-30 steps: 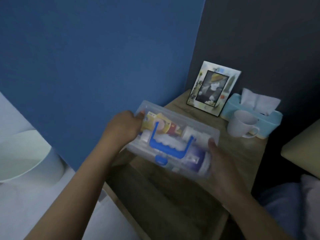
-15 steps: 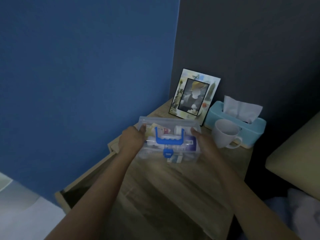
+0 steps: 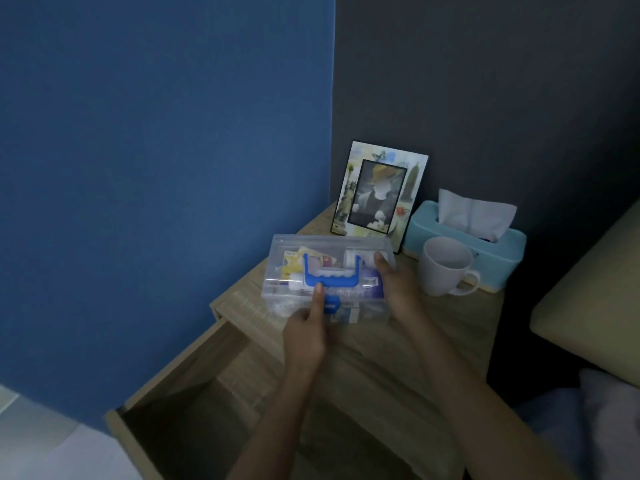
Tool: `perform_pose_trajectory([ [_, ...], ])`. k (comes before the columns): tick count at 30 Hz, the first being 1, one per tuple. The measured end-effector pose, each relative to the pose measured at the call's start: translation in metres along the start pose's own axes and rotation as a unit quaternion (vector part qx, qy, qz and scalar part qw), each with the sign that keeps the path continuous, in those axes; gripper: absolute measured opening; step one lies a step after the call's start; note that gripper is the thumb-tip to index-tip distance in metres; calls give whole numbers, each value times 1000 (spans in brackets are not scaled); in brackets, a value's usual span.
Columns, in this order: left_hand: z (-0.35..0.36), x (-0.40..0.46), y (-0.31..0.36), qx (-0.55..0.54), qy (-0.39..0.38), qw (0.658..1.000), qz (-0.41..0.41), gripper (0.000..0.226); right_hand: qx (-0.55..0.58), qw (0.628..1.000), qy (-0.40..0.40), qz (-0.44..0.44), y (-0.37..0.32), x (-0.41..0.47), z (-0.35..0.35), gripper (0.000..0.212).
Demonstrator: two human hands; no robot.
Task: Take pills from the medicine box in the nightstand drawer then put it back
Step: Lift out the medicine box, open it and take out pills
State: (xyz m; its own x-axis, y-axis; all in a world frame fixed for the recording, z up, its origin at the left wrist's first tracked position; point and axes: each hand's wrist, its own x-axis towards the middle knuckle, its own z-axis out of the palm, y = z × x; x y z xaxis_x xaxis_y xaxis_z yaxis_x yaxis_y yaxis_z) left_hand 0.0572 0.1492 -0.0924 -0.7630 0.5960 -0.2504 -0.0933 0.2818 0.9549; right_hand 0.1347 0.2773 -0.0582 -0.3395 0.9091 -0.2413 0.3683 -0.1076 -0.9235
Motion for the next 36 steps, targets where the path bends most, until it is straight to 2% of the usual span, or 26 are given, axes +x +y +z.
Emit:
perform_pose_trajectory([
  [3,6,14,5,-27,0,999,-27,56,-3,1000,6,-8,0,0,1,50],
  [6,5,18,4,58,1,998,-7,62,-3,1000,9,-7,-1,1,2,44],
  [8,6,19,3,70,0,998,0,63,2,1000,11,-12,-1,2,2,41],
  [12,8,15,0,-2,0,1000,3,55,2,1000,6,-20,1,2,2,45],
  [17,1,8,-7,-114,-81,990,8,37,-7,1000,15,-13,1,2,3,49],
  [22,-7,1,-8,-150,-111,982,-29,29,-3,1000,16,-13,3,4,4,51],
  [25,-17,-4,-14,-102,-116,988,-27,20,6,1000,17,-18,3,4,5,50],
  [27,-23,-7,-21,-33,-72,997,4,19,34,998,22,-38,4,1,3,48],
  [29,-30,-9,-24,6,47,997,66,18,89,992,47,-80,14,-6,0,46],
  [31,-41,-6,-21,-29,165,979,113,21,136,984,68,-94,32,-20,-4,52],
  [32,-46,0,-18,-46,185,974,120,30,147,983,59,-94,41,-28,-5,58],
  [34,-54,12,-11,-50,151,982,100,47,146,984,24,-102,53,-40,-4,64],
  [36,-58,21,-5,-50,90,991,90,49,148,981,11,-121,52,-46,-2,66],
])
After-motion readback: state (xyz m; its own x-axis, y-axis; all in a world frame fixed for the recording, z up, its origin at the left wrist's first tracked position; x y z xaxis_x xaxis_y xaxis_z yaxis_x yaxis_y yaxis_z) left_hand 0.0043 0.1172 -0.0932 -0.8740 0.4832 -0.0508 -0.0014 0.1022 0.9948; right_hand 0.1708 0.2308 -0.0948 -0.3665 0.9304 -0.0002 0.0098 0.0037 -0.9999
